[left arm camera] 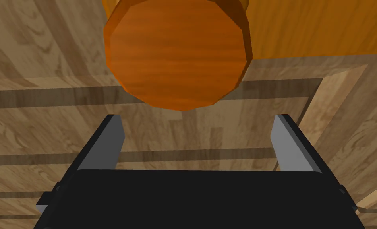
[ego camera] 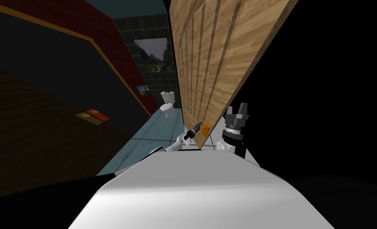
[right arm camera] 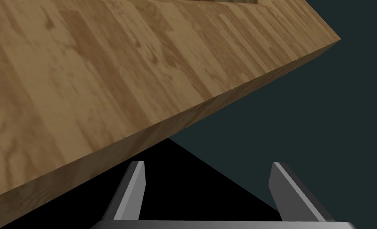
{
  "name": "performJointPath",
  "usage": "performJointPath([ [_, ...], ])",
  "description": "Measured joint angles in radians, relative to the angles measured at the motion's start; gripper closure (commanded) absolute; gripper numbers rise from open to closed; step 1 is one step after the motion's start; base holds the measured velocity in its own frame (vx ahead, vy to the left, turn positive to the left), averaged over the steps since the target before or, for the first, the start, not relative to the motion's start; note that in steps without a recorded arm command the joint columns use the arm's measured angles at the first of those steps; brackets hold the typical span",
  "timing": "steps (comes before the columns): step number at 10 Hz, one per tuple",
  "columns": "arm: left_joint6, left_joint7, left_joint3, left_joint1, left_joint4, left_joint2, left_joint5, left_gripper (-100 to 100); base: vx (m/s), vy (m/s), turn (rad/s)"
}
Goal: Push the door open
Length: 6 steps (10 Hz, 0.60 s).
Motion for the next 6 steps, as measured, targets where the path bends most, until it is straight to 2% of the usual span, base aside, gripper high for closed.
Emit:
performJointPath([
  [2,0.0,0.008,0.003,-0.013,0.006,-0.012,0.004,-100,-0.202,-0.102,-0.054],
  [4,0.0,0.011,0.005,-0.016,0.009,-0.015,0.005,-100,-0.059,-0.025,0.007],
  [5,0.008,0.013,0.002,-0.011,-0.009,0.01,0.005,-100,-0.012,-0.003,0.0],
  [6,0.01,0.013,0.002,-0.01,-0.012,0.013,0.005,100,0.0,0.0,0.0],
])
